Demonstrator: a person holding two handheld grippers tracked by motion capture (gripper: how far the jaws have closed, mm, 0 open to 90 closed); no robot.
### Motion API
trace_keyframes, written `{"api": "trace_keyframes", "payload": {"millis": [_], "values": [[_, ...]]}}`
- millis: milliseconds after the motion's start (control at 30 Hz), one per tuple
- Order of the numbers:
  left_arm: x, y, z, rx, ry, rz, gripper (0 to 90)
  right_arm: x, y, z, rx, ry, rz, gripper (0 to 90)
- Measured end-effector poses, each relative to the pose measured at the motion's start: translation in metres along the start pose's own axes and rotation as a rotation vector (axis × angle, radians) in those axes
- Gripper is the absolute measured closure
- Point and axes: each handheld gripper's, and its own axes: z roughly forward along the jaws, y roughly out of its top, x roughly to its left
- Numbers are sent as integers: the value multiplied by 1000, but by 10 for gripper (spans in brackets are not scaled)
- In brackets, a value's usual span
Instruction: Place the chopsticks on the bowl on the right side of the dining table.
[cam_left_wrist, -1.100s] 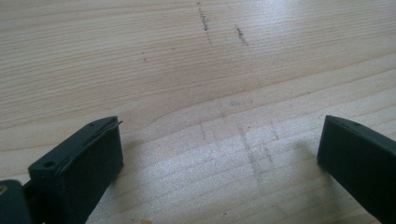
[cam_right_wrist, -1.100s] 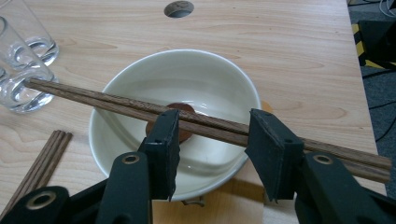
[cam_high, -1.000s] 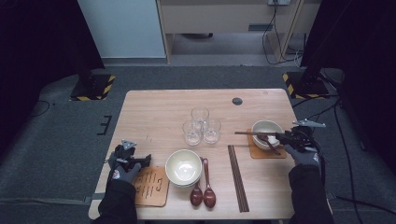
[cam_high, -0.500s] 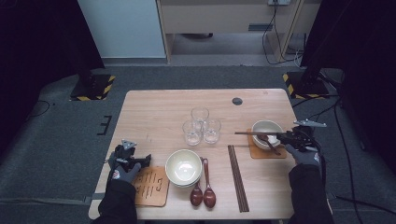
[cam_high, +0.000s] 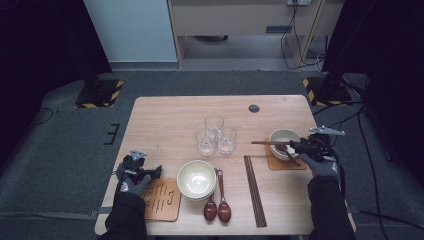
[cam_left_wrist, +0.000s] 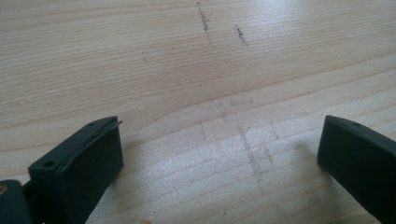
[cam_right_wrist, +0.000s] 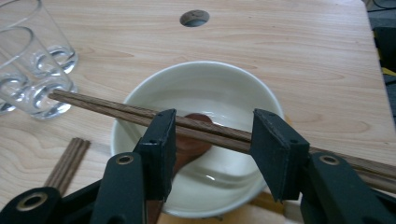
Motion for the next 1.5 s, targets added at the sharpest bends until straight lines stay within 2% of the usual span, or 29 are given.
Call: {"api": "trace_keyframes", "payload": {"millis": [233, 1100, 1500], "values": [[0, 0, 0, 0, 0, 0, 0, 4, -1, 5, 0, 16, 2, 497], [0, 0, 0, 0, 0, 0, 0, 3, -3, 10, 9, 5, -3, 486], [0, 0, 0, 0, 0, 0, 0, 1, 7, -7, -59, 41, 4, 480]]}}
